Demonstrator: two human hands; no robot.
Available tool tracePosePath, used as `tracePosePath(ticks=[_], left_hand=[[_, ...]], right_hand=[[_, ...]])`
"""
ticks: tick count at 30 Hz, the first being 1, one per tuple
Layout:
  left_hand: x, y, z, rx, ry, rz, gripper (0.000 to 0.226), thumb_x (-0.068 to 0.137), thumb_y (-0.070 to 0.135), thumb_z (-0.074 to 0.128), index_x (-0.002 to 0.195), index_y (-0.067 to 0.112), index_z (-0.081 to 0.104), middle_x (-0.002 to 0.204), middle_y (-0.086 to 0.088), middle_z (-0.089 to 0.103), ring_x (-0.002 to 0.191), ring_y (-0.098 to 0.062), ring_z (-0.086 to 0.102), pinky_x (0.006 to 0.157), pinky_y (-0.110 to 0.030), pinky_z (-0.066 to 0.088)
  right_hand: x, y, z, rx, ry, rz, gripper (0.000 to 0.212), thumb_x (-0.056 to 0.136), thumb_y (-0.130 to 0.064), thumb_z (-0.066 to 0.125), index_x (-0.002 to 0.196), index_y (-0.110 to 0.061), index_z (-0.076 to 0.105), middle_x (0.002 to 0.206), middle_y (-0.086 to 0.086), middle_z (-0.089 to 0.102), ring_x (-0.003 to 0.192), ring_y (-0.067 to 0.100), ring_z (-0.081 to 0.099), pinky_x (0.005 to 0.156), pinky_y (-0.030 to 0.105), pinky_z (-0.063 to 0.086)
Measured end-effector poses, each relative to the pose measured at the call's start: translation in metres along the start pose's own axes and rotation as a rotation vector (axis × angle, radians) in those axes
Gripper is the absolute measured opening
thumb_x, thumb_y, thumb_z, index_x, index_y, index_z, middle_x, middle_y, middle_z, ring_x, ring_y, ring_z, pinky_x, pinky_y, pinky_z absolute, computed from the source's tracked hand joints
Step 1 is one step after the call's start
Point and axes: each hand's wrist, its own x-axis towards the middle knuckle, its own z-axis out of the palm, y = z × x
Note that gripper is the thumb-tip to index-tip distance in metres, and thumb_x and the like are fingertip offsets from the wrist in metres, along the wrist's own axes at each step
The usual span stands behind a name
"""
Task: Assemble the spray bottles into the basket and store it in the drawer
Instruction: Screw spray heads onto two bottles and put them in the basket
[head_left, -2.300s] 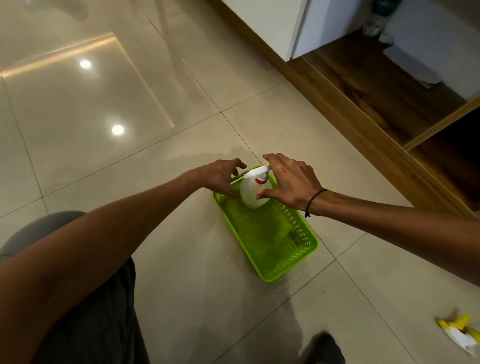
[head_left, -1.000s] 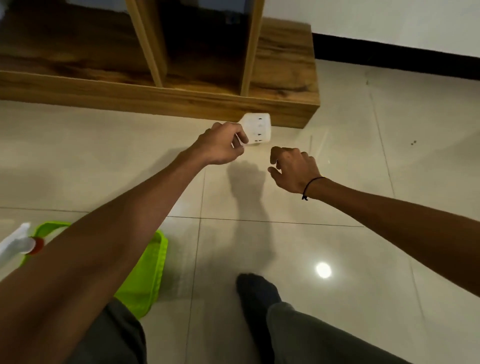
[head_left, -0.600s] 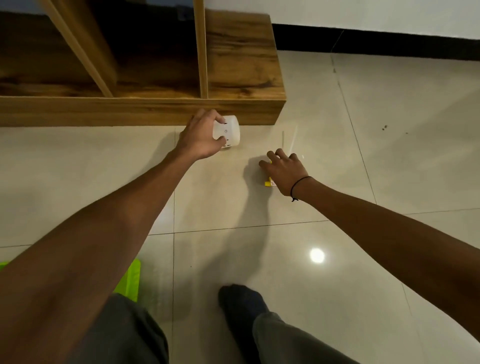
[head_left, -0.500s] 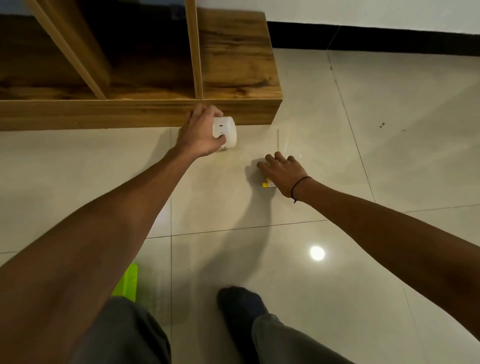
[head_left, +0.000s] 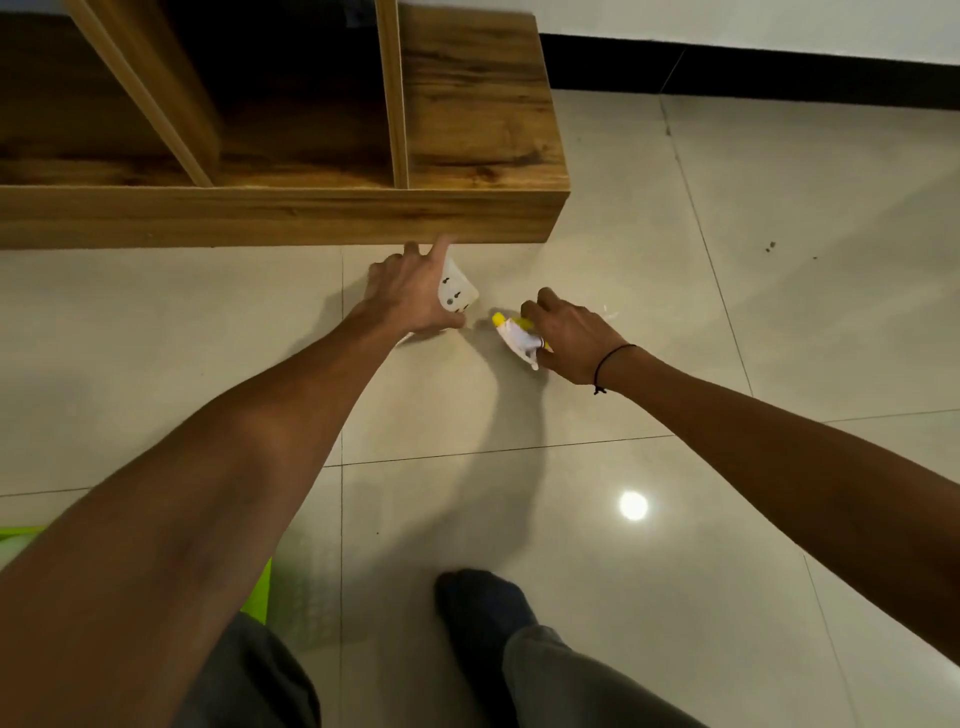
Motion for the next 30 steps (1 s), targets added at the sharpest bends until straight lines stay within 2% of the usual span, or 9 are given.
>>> tracePosePath(ticks=[4, 7, 9, 11, 15, 19, 24, 28, 30], left_hand=[[-0.019, -0.017, 0.001, -0.373, 0.058, -0.241, 0.098, 0.072, 0.077, 0.076, 0.152, 0.036, 0.038, 0.140, -0.013, 0.063, 0.126, -0.040, 0.060, 0.097, -0.044, 0.049], [-0.032, -0.032, -0.007, -0.986, 0.018, -0.532, 0.093, 0.070, 0.071, 0.082, 0.142, 0.025, 0.047, 0.137, -0.008, 0.061, 0.121, -0.036, 0.065, 0.078, -0.046, 0.067], [-0.039, -0.041, -0.009, -1.297, -0.021, -0.648, 0.090, 0.070, 0.064, 0.086, 0.139, 0.020, 0.050, 0.136, -0.010, 0.061, 0.114, -0.036, 0.068, 0.065, -0.046, 0.068], [-0.046, -0.049, -0.008, -1.477, -0.054, -0.703, 0.082, 0.073, 0.060, 0.087, 0.136, 0.017, 0.055, 0.132, -0.013, 0.064, 0.109, -0.035, 0.070, 0.066, -0.047, 0.068], [-0.055, -0.060, -0.003, -1.671, -0.064, -0.764, 0.075, 0.075, 0.060, 0.086, 0.133, 0.020, 0.062, 0.128, -0.014, 0.067, 0.109, -0.036, 0.073, 0.077, -0.055, 0.068], [-0.067, -0.068, 0.001, -1.782, -0.010, -0.816, 0.076, 0.075, 0.063, 0.085, 0.133, 0.021, 0.059, 0.122, -0.014, 0.068, 0.103, -0.037, 0.075, 0.065, -0.049, 0.068], [-0.078, -0.081, 0.006, -1.898, 0.054, -0.873, 0.074, 0.079, 0.064, 0.083, 0.131, 0.020, 0.055, 0.116, -0.017, 0.065, 0.101, -0.039, 0.074, 0.060, -0.046, 0.068], [-0.083, -0.081, 0.011, -1.963, 0.082, -0.888, 0.070, 0.083, 0.064, 0.078, 0.130, 0.018, 0.056, 0.114, -0.016, 0.065, 0.097, -0.037, 0.074, 0.052, -0.040, 0.065], [-0.083, -0.077, 0.012, -1.979, 0.073, -0.878, 0.061, 0.083, 0.065, 0.078, 0.118, 0.018, 0.059, 0.112, -0.016, 0.066, 0.094, -0.037, 0.074, 0.051, -0.039, 0.065]], right_hand=[[-0.006, -0.017, -0.013, 0.355, 0.233, 0.094, 0.048, 0.084, -0.017, 0.078, 0.126, -0.002, 0.058, 0.119, 0.017, 0.059, 0.090, 0.043, 0.065, 0.075, 0.045, 0.056], [-0.007, -0.035, -0.027, 0.588, 0.399, 0.128, 0.043, 0.089, -0.015, 0.075, 0.126, -0.003, 0.057, 0.120, 0.013, 0.063, 0.090, 0.033, 0.068, 0.078, 0.045, 0.062], [-0.006, -0.045, -0.039, 0.788, 0.467, 0.164, 0.041, 0.093, -0.015, 0.074, 0.128, -0.003, 0.055, 0.121, 0.010, 0.066, 0.096, 0.030, 0.071, 0.083, 0.042, 0.064], [-0.007, -0.055, -0.051, 1.054, 0.491, 0.167, 0.042, 0.095, -0.011, 0.074, 0.129, 0.003, 0.053, 0.119, 0.018, 0.065, 0.104, 0.038, 0.072, 0.092, 0.049, 0.063], [-0.012, -0.077, -0.071, 1.403, 0.557, 0.080, 0.040, 0.102, -0.003, 0.063, 0.134, 0.014, 0.046, 0.110, 0.021, 0.057, 0.102, 0.050, 0.072, 0.101, 0.058, 0.059], [-0.018, -0.095, -0.090, 1.554, 0.619, 0.002, 0.028, 0.104, -0.003, 0.056, 0.129, 0.007, 0.048, 0.116, 0.026, 0.058, 0.098, 0.042, 0.068, 0.102, 0.059, 0.057], [-0.028, -0.112, -0.105, 1.641, 0.685, -0.085, 0.044, 0.104, -0.001, 0.051, 0.142, 0.017, 0.038, 0.118, 0.029, 0.058, 0.101, 0.043, 0.066, 0.093, 0.047, 0.059], [-0.032, -0.122, -0.107, 1.620, 0.715, -0.101, 0.049, 0.102, -0.005, 0.053, 0.142, 0.017, 0.038, 0.117, 0.032, 0.058, 0.099, 0.043, 0.066, 0.091, 0.048, 0.059], [-0.031, -0.127, -0.104, 1.585, 0.707, -0.102, 0.051, 0.100, -0.006, 0.054, 0.142, 0.018, 0.037, 0.120, 0.042, 0.056, 0.098, 0.042, 0.067, 0.092, 0.052, 0.059]])
